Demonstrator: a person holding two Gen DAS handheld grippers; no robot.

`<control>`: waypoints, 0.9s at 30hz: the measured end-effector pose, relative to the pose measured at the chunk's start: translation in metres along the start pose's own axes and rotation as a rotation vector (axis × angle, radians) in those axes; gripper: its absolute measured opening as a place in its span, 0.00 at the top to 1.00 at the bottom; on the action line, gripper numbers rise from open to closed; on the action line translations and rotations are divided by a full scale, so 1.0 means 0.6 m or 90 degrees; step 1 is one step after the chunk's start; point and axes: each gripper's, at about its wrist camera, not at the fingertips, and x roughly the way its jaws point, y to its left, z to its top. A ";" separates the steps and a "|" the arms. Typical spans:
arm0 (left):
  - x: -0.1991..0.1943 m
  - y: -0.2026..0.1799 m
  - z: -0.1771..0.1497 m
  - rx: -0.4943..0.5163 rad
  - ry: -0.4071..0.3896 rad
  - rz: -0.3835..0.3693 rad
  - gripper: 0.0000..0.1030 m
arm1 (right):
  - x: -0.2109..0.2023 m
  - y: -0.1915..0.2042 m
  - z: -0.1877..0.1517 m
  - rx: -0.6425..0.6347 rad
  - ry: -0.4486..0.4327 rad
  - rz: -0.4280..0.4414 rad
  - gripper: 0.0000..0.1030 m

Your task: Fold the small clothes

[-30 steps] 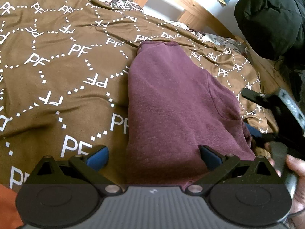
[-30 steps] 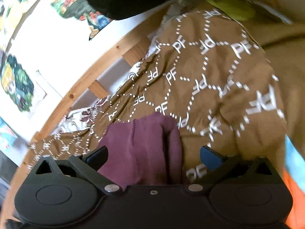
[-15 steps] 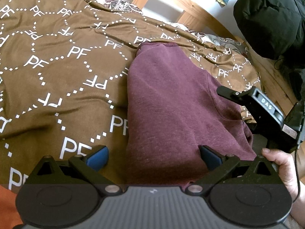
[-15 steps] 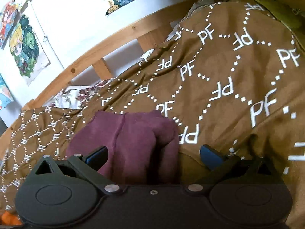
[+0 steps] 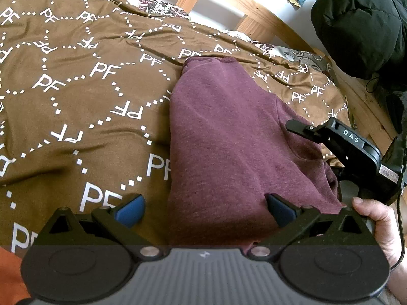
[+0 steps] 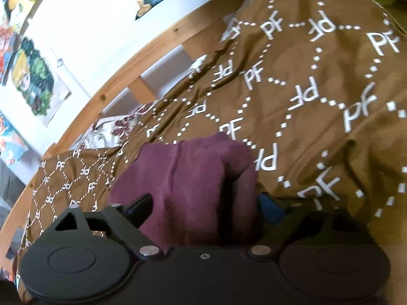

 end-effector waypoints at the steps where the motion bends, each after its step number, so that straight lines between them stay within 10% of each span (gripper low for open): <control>1: 0.000 0.000 0.000 0.000 0.000 0.000 0.00 | -0.002 -0.003 0.000 0.003 -0.001 -0.005 0.23; 21: -0.002 0.001 0.002 -0.009 0.003 -0.005 0.00 | -0.009 -0.017 0.000 0.057 -0.013 0.000 0.27; 27: -0.003 0.003 0.006 -0.016 0.010 -0.011 0.00 | -0.012 -0.035 0.003 0.102 -0.010 -0.005 0.54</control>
